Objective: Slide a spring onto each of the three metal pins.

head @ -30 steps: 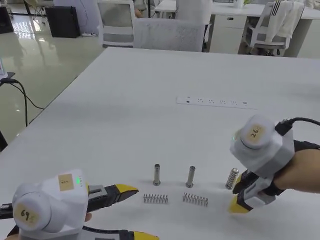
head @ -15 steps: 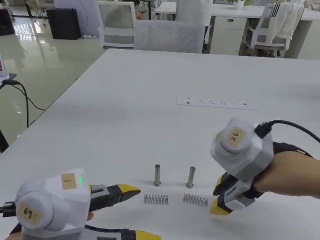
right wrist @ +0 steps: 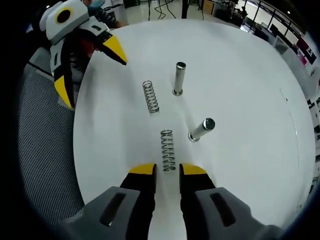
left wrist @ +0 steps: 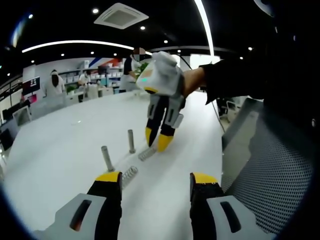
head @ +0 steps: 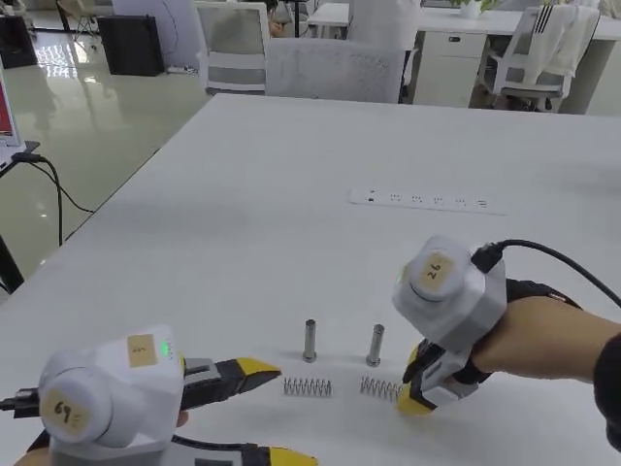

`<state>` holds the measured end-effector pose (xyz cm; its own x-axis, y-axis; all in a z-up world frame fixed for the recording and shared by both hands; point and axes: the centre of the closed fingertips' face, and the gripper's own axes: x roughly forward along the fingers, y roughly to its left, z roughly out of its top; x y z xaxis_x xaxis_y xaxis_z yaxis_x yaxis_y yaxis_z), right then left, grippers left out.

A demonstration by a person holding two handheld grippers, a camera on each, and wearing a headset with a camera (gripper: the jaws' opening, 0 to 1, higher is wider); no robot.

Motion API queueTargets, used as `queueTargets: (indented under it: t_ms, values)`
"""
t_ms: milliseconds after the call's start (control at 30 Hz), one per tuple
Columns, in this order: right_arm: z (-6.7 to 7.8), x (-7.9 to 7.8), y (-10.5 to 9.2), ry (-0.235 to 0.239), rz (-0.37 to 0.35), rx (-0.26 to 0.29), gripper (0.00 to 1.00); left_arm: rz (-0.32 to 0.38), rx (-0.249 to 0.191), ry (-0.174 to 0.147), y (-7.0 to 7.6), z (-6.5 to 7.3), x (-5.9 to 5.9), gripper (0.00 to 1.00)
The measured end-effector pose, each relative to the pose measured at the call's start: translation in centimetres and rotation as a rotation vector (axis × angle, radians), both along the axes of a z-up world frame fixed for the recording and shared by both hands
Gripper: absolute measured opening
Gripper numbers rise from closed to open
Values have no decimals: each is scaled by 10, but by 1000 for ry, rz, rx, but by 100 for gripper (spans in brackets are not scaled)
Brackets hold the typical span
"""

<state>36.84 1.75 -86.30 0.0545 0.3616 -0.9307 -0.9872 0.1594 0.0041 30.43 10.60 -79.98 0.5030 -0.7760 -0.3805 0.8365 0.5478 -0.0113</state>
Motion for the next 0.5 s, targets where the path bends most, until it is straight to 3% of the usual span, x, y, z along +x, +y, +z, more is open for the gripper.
queueTargets:
  t_ms: [500]
  values:
    - [-4,0,0,-5,24,-20,8,-16,1,3,-4,1,0,47]
